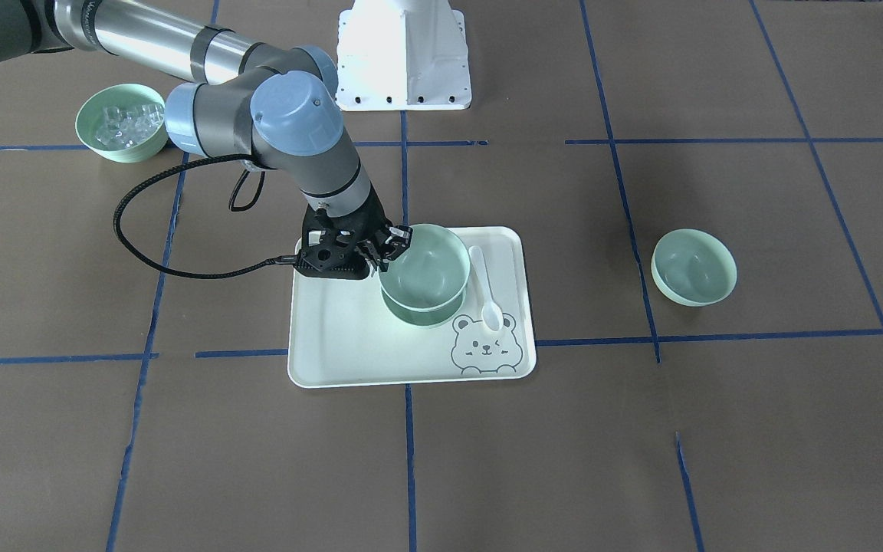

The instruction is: Stack green bowls together

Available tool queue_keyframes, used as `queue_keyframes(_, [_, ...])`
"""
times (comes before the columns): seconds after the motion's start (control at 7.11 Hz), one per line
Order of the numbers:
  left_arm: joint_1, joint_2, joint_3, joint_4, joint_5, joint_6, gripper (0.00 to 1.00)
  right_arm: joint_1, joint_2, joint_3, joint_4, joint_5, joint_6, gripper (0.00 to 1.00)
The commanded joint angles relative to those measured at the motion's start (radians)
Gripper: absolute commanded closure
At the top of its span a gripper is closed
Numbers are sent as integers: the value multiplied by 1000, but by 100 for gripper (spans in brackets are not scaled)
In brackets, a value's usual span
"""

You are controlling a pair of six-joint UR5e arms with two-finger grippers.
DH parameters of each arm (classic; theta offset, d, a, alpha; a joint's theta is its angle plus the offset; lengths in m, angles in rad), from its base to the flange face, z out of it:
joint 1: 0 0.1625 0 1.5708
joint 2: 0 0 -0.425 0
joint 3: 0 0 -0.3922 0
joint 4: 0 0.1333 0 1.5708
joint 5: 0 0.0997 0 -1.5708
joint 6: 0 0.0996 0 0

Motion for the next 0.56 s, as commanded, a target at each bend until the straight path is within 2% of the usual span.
queue_keyframes(0.0, [0,5,-2,-2,-1,2,0,-1,3,-8,1,-1,1,100])
queue_keyframes(0.42, [0,7,0,-2,-1,2,0,-1,17,-37,4,-7,16,100])
